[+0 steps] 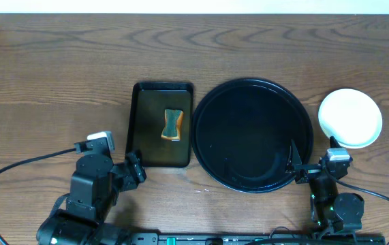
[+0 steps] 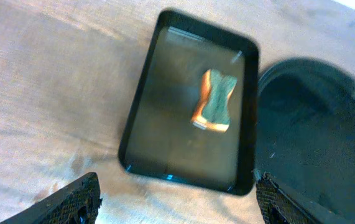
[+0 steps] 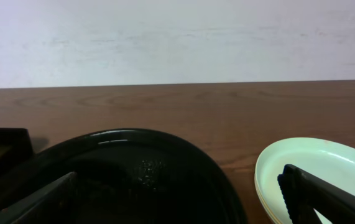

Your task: Clean dirty plates on tray and stack at the side

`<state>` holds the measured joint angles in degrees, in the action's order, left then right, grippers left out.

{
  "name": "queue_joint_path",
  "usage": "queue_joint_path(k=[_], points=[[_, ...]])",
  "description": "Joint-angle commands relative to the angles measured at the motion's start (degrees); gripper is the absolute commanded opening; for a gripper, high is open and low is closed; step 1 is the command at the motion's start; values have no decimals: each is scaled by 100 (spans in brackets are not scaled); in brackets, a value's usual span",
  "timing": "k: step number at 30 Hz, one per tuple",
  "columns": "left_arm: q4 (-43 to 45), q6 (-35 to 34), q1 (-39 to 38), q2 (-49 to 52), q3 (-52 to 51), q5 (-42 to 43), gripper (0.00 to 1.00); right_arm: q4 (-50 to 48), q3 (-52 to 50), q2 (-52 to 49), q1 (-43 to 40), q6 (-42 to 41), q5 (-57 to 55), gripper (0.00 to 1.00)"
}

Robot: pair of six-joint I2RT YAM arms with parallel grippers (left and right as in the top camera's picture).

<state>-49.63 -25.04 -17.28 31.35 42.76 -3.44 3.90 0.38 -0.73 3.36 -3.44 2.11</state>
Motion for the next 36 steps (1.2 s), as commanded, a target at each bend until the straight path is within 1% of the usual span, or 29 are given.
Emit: queue_joint_path(k=[1, 4, 7, 10, 16, 19, 20, 21, 24, 26, 29, 32, 36], points=[[-92, 356, 31, -9, -50, -221, 81, 31, -7, 24, 44, -76, -59, 99], [160, 671, 205, -103, -256, -216, 81, 33, -7, 24, 42, -76, -59, 99], [896, 1054, 393, -426, -748, -144, 81, 33, -7, 24, 42, -76, -59, 99], [1683, 1397, 662, -922, -1397, 168, 81, 31, -7, 24, 42, -76, -59, 99], [2944, 1513, 1268, -2013, -2660, 420, 81, 33, -7, 24, 42, -76, -59, 99], [3475, 1543, 1519, -2465, -3121, 452, 81, 31, -7, 24, 42, -76, -59, 99], [3713, 1578, 1580, -2614, -3285, 450, 81, 33, -7, 24, 42, -76, -59, 99], [4157, 1685, 1648, -2822, -3541, 450, 81, 31, -7, 24, 44, -76, -59, 99], [4994, 1902, 1714, -3108, -4011, 450, 81, 31, -7, 24, 44, -76, -59, 99], [5407, 1978, 1716, -3128, -4273, 452, 81, 33, -7, 24, 42, -76, -59, 99], [5136, 2057, 1716, -3126, -4253, 448, 81, 33, -7, 24, 42, -76, -59, 99], [4507, 2017, 1716, -3126, -4253, 448, 81, 31, -7, 24, 42, -76, -59, 99], [4557, 2011, 1716, -3126, -4251, 448, 81, 33, -7, 24, 44, -76, -59, 99]])
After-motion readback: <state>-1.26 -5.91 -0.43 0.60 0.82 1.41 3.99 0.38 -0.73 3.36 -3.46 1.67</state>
